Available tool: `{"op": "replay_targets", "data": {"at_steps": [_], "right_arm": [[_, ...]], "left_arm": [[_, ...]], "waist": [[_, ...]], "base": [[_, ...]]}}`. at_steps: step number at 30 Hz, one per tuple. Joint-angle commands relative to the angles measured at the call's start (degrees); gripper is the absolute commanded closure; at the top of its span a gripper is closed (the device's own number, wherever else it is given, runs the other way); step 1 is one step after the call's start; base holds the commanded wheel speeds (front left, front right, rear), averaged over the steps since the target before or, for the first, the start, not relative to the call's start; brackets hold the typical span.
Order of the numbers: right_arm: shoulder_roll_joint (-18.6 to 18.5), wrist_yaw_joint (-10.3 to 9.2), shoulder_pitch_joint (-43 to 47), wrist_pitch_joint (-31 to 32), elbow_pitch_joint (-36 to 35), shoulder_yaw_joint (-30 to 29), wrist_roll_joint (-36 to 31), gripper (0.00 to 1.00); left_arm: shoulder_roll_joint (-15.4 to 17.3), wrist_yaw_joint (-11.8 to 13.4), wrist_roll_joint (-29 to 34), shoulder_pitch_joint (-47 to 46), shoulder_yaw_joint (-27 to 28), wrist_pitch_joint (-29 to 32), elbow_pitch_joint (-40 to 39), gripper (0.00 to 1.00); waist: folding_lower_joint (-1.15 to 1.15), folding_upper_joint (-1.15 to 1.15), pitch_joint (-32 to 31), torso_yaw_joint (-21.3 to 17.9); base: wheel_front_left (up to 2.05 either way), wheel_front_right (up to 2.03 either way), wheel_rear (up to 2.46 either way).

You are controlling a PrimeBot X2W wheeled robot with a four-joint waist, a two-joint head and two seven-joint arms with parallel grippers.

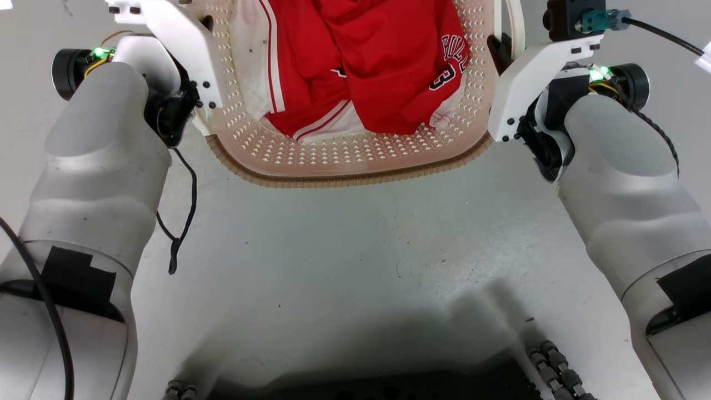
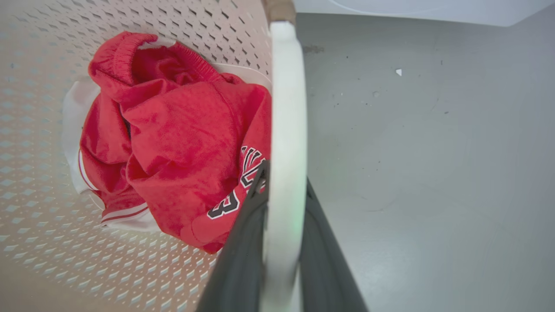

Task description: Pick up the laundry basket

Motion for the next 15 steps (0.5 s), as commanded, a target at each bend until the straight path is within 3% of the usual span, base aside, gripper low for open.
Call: {"op": "replay_targets", "data": {"at_steps": [1,15], "right_arm": [[0.3,0.16,-0.3,0.4,0.0,0.7,0.8,1.0],[0.5,0.18,4.1,15.8,1.0,4.7,8.4,1.0]], "left_arm": [[-0.2,-0.2,-0.6,-0.4,-0.5,0.2,-0.1,1.0],[-2.0,-0.3,-8.2,5.0,-4.0,9.4,1.5,1.0]], "waist": [[0.0,0.0,-0.5,0.0],[0.0,0.0,-13.5,0.1]], "base": [[0.0,0.0,0.0],[0.0,0.0,0.0]]}}
